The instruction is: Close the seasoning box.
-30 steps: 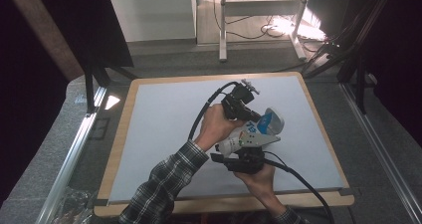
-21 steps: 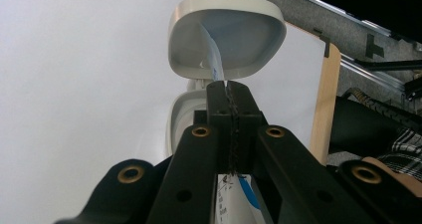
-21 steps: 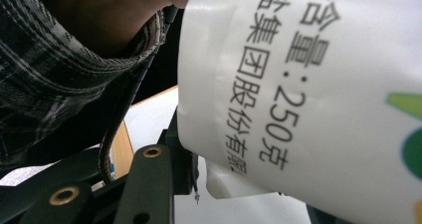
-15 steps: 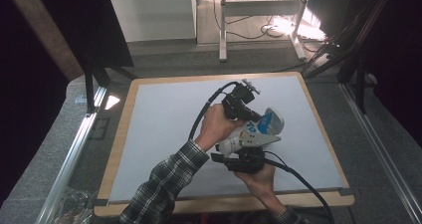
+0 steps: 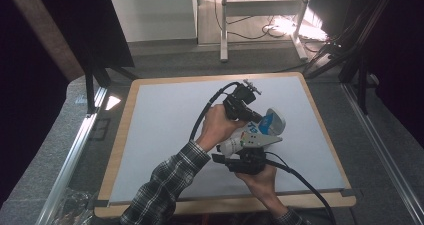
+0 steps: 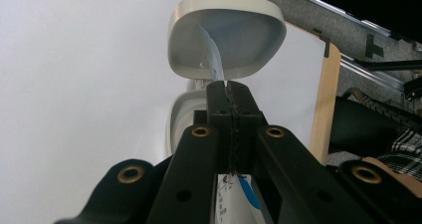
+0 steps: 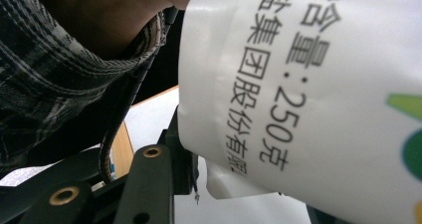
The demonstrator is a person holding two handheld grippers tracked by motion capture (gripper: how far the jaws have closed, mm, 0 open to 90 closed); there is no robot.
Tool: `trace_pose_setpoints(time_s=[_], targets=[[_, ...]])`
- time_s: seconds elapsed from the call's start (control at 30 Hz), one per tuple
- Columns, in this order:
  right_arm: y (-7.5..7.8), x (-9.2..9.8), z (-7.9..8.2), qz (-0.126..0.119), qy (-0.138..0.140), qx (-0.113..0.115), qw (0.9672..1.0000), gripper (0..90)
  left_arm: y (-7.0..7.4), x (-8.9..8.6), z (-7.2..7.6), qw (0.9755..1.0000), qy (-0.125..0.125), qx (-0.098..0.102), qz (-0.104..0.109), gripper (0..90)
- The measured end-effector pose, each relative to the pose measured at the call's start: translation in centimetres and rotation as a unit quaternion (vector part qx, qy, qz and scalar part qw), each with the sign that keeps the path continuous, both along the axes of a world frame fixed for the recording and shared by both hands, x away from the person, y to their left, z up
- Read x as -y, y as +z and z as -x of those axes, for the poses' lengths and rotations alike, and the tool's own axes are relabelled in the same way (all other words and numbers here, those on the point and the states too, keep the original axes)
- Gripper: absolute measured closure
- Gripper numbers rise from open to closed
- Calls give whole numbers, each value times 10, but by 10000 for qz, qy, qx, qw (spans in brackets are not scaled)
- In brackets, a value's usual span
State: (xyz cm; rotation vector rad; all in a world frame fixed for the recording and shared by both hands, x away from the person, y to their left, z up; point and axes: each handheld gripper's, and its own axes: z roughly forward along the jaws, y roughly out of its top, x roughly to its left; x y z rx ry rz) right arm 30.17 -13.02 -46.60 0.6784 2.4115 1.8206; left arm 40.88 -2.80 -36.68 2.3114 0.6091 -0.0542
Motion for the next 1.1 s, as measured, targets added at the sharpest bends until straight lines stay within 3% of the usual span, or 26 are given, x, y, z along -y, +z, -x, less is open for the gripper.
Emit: trace_pose_setpoints(time_s=[1.1], targets=[[-2, 0, -1, 78, 4, -19, 10000, 601, -3, -2, 1, 10000, 1, 76, 48, 896]])
